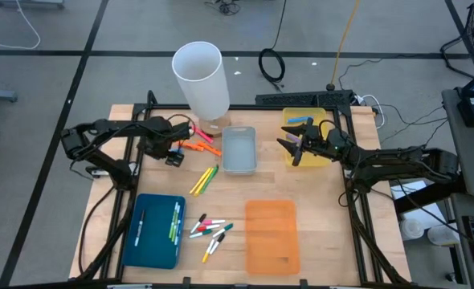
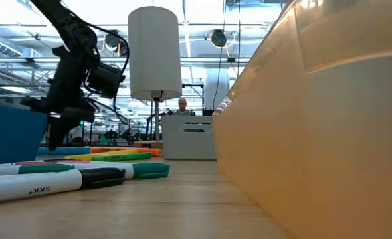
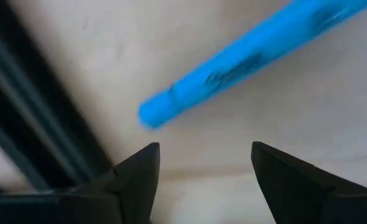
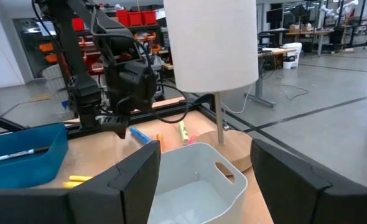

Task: Pick & Place Markers
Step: Put the large blue highlighter pen in the yellow bin

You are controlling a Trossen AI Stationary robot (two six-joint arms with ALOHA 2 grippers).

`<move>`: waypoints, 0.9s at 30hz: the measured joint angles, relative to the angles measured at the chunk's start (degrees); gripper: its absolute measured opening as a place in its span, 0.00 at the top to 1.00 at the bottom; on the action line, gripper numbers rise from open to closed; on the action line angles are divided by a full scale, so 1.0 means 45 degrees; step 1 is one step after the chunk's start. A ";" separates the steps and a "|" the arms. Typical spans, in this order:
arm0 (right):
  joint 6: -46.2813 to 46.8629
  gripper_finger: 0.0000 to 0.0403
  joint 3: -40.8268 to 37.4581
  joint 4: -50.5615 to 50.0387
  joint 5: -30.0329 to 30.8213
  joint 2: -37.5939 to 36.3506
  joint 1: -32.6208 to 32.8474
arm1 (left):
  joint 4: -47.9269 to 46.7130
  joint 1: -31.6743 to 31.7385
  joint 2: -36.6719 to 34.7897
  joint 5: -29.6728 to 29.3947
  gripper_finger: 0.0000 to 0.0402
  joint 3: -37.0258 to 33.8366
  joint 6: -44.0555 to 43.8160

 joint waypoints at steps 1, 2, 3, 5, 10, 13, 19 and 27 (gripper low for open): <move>0.0000 0.41 0.0000 0.0014 0.0000 0.0000 0.0000 | 0.0281 0.0037 0.0000 -0.0002 0.36 0.0000 0.0418; -0.0003 0.41 0.0001 0.0015 0.0000 0.0000 0.0000 | 0.0524 0.0043 0.0000 -0.0050 0.36 0.0000 0.0864; -0.0002 0.41 0.0003 0.0015 0.0000 0.0000 0.0000 | 0.0731 0.0043 0.0000 -0.0194 0.36 0.0000 0.1260; -0.0001 0.41 0.0000 0.0015 0.0000 0.0000 0.0000 | 0.1077 0.0039 0.0000 -0.0551 0.36 0.0000 0.1867; -0.0004 0.41 0.0000 0.0020 0.0000 0.0000 0.0000 | 0.1272 0.0035 0.0000 -0.0958 0.36 0.0000 0.2702; -0.0008 0.41 0.0004 0.0020 -0.0001 0.0000 0.0001 | 0.1414 0.0039 0.0000 -0.1138 0.36 0.0000 0.3383; -0.0048 0.41 0.0004 0.0020 0.0000 0.0000 0.0000 | 0.2933 0.0039 0.0000 -0.0834 0.36 -0.0021 0.5809; -0.0048 0.41 0.0004 -0.0004 -0.0005 0.0000 0.0000 | 0.4437 0.0196 -0.0063 0.0243 0.36 -0.1038 0.6301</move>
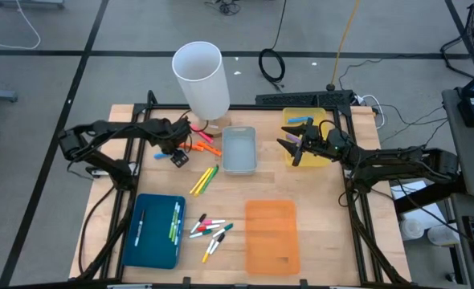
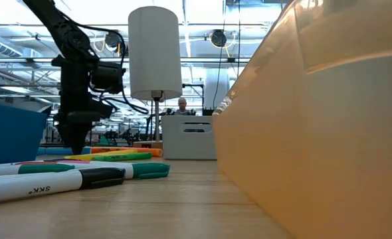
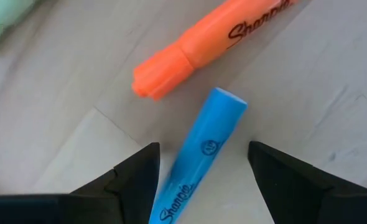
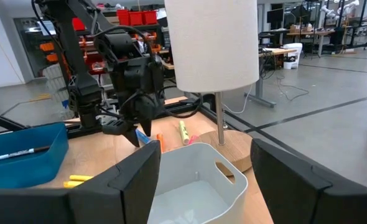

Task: Pick & Place Markers
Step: Put the large blue highlighter pen in the yellow bin

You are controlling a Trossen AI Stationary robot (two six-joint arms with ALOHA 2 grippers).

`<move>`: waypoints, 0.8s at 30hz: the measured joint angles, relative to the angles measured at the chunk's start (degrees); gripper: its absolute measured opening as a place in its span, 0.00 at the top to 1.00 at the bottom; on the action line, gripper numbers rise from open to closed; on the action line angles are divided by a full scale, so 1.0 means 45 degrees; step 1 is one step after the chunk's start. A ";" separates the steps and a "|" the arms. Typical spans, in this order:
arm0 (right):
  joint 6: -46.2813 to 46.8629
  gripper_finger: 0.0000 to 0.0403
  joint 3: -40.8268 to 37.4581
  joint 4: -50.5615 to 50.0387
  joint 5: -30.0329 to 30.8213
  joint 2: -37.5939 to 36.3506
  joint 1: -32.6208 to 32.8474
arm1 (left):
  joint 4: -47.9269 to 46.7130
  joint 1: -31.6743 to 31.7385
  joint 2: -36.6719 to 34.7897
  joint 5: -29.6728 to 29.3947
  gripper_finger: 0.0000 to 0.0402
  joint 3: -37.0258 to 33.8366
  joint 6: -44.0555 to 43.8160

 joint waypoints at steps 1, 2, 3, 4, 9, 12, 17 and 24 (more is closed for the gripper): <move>0.0000 0.41 0.0001 -0.0002 0.0000 0.0000 0.0000 | 0.0027 0.0017 -0.0019 0.0088 0.36 -0.0152 -0.0159; 0.0000 0.41 0.0001 0.0000 0.0003 0.0000 0.0000 | 0.0067 0.0010 -0.0025 0.0098 0.36 -0.0234 -0.0273; 0.0000 0.41 -0.0002 -0.0003 0.0000 0.0000 0.0003 | 0.0107 0.0003 -0.0035 0.0114 0.36 -0.0305 -0.0377; 0.0000 0.41 0.0001 0.0002 0.0002 0.0000 0.0003 | 0.0131 0.0003 -0.0044 0.0186 0.36 -0.0351 -0.0486; 0.0044 0.41 0.0001 0.0024 0.0000 0.0000 0.0000 | 0.0207 -0.0013 -0.0031 0.0750 0.41 -0.0390 -0.0661; 0.0044 0.41 0.0001 0.0019 0.0000 0.0000 0.0000 | 0.0213 -0.0124 -0.0020 0.0806 0.52 -0.0390 -0.0839; 0.0044 0.41 0.0001 0.0009 0.0000 0.0000 0.0001 | 0.0436 -0.0389 -0.0010 0.0962 0.79 -0.0399 -0.1277; 0.0044 0.41 0.0001 0.0003 0.0000 0.0000 0.0002 | 0.0407 -0.0934 -0.0041 0.0748 0.84 -0.0404 -0.1606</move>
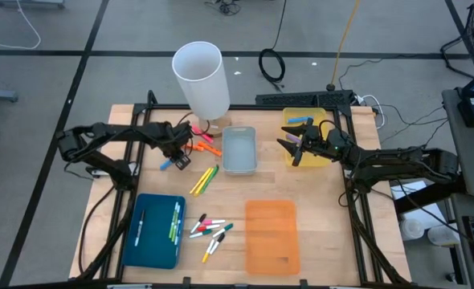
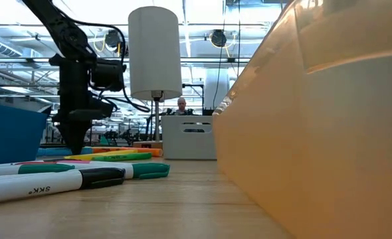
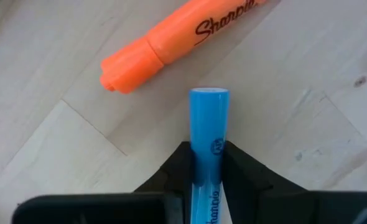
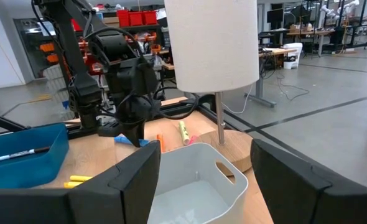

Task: Pick & Place Markers
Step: Put the large blue highlighter pen in the yellow bin

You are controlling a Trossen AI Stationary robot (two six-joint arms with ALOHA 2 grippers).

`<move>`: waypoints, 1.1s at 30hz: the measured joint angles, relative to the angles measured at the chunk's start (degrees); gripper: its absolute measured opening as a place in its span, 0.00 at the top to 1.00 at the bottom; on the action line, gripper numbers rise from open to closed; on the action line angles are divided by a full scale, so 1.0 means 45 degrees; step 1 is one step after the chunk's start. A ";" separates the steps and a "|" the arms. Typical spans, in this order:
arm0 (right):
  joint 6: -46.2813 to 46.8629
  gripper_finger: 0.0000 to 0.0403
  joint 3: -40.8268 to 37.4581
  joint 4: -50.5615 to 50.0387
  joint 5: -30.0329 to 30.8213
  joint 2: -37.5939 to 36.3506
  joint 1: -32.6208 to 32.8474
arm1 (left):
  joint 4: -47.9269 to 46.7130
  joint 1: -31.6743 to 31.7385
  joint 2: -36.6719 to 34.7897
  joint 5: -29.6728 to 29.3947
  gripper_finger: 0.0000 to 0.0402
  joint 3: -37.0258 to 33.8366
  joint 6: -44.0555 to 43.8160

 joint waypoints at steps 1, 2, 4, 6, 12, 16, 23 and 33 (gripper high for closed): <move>0.0000 0.41 0.0000 -0.0018 0.0000 0.0000 -0.0002 | -0.0031 -0.0110 -0.0066 -0.0006 0.84 -0.0013 -0.0126; 0.0000 0.41 0.0000 -0.0018 0.0003 0.0000 0.0001 | -0.0092 -0.0251 -0.0159 0.0007 0.84 -0.0012 -0.0293; 0.0000 0.41 0.0000 -0.0026 0.0000 0.0000 -0.0002 | -0.0313 -0.0621 -0.0485 0.0197 0.84 0.0126 -0.0559; 0.0000 0.41 0.0000 -0.0023 0.0000 0.0000 0.0003 | -0.0625 -0.1061 -0.0852 0.0755 0.84 0.0329 -0.0741; 0.0038 0.41 0.0000 -0.0036 0.0016 -0.0005 -0.0002 | -0.0468 -0.2854 -0.2157 0.1062 0.84 0.1598 -0.1417; 0.0053 0.41 0.0000 0.0025 0.0015 -0.0005 0.0021 | 0.1247 -0.4172 -0.2906 0.0724 0.84 0.2364 -0.0957; -0.0260 0.41 0.0000 0.1021 0.0044 0.0324 0.0857 | 0.9521 -0.5358 -0.3331 0.0043 0.84 0.2657 0.3515; -0.0422 0.41 0.1334 0.1490 0.0015 0.2280 0.2458 | 1.5467 -0.4843 -0.1071 0.1916 0.84 0.2658 0.4588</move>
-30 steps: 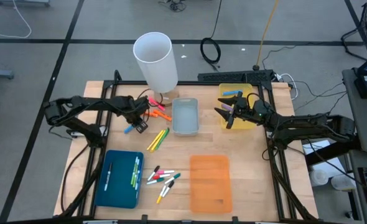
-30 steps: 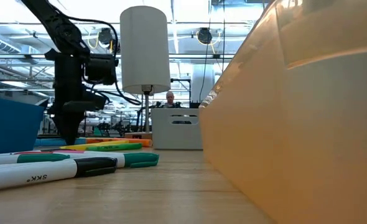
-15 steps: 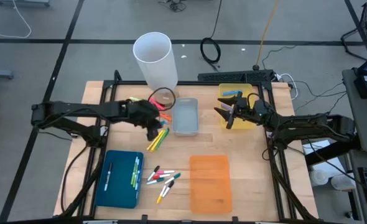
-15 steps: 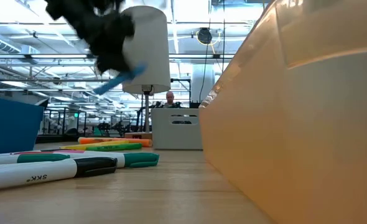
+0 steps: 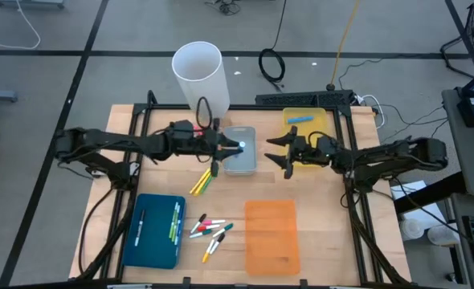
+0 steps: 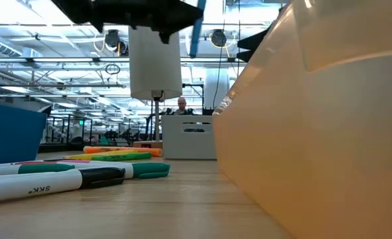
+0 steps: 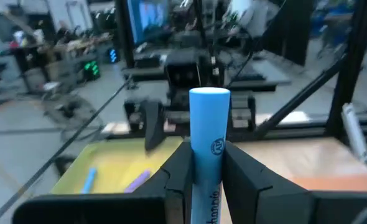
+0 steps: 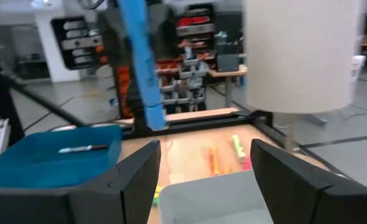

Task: Pick & Place Markers
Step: Put the large blue highlighter pen in the yellow bin

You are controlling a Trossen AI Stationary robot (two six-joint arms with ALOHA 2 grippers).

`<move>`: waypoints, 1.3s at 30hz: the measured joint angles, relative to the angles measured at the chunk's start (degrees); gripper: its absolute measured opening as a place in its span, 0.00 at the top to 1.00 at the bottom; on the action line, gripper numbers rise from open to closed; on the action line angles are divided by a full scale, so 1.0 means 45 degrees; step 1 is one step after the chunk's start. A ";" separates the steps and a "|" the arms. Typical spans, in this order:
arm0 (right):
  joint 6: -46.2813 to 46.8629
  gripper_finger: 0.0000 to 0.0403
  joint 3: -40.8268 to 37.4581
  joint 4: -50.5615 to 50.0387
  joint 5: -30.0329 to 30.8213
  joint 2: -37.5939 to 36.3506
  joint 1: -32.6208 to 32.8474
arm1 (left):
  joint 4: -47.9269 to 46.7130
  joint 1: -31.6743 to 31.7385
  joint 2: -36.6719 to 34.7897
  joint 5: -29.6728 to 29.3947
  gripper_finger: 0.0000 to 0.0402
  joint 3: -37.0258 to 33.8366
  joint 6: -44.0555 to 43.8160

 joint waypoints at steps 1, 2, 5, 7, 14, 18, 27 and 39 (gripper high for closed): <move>-0.0103 0.41 0.0153 0.0000 -0.0025 0.0234 0.0095 | 0.0496 0.0005 0.0324 0.0331 0.84 0.0009 -0.0220; -0.0163 0.41 0.0297 0.0012 -0.0017 0.0463 0.0180 | 0.0854 -0.0009 0.0583 0.0669 0.84 0.0004 -0.0449; -0.0167 0.41 0.0661 0.0011 -0.0015 0.1049 0.0382 | 0.1990 -0.0103 0.1352 0.1383 0.84 0.0221 -0.0625; -0.0188 0.41 0.0887 0.0007 -0.0015 0.1348 0.0527 | 0.1943 -0.0167 0.1711 0.1455 0.84 0.0510 -0.0601; -0.0262 0.41 0.1216 0.0041 0.0015 0.1705 0.0951 | 0.1437 -0.0061 0.3391 0.2417 0.84 0.2244 -0.0429; -0.0429 0.41 0.1226 0.0027 0.0094 0.1702 0.1108 | 0.0869 0.0148 0.4065 0.3294 0.84 0.2988 -0.0241; -0.0491 0.41 0.1240 -0.1220 0.0620 0.1487 0.1084 | -0.1233 0.0659 0.3329 0.3671 0.84 0.3350 0.0068; -0.0299 0.41 0.1595 -0.1452 -0.1004 0.1226 0.1076 | -0.1781 0.0609 0.2924 0.2794 0.84 0.3360 0.0403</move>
